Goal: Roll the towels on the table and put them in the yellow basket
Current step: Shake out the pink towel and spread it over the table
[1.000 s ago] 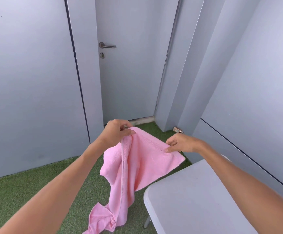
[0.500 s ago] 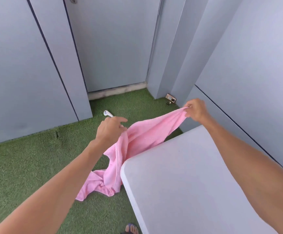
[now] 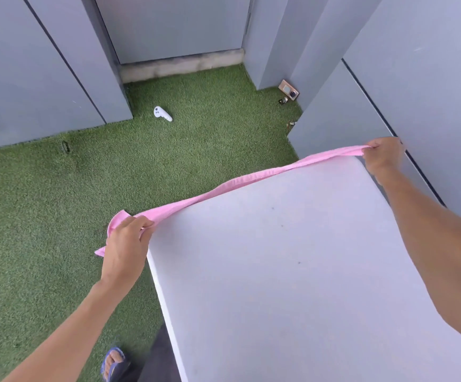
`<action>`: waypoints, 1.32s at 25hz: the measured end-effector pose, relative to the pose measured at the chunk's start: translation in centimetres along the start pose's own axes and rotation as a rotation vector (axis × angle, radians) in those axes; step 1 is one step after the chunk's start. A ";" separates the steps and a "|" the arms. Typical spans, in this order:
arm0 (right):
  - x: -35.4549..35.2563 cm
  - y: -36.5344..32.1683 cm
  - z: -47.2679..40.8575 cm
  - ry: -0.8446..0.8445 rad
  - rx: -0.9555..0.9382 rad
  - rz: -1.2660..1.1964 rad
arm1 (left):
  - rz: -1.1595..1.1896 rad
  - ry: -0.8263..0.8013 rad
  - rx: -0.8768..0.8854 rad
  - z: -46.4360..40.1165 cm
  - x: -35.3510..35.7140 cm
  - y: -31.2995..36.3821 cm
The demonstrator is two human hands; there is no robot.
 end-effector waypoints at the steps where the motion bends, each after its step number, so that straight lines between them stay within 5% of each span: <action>1: 0.5 0.7 -0.6 -0.003 -0.007 0.027 | 0.001 0.029 0.003 0.4 0.2 -0.1; 14: 3.3 7.7 -0.4 -0.061 -0.067 0.086 | 0.087 0.201 -0.114 6.2 1.0 -1.7; 33: -6.2 34.2 24.0 -0.003 0.300 -0.101 | 0.293 0.186 -0.238 35.5 6.2 3.4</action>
Point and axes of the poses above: each hand's wrist, its own z-axis away from the middle knuckle, its own x-axis out of the palm, y = z × x, the point moved 8 cm from there along -z, towards the middle knuckle
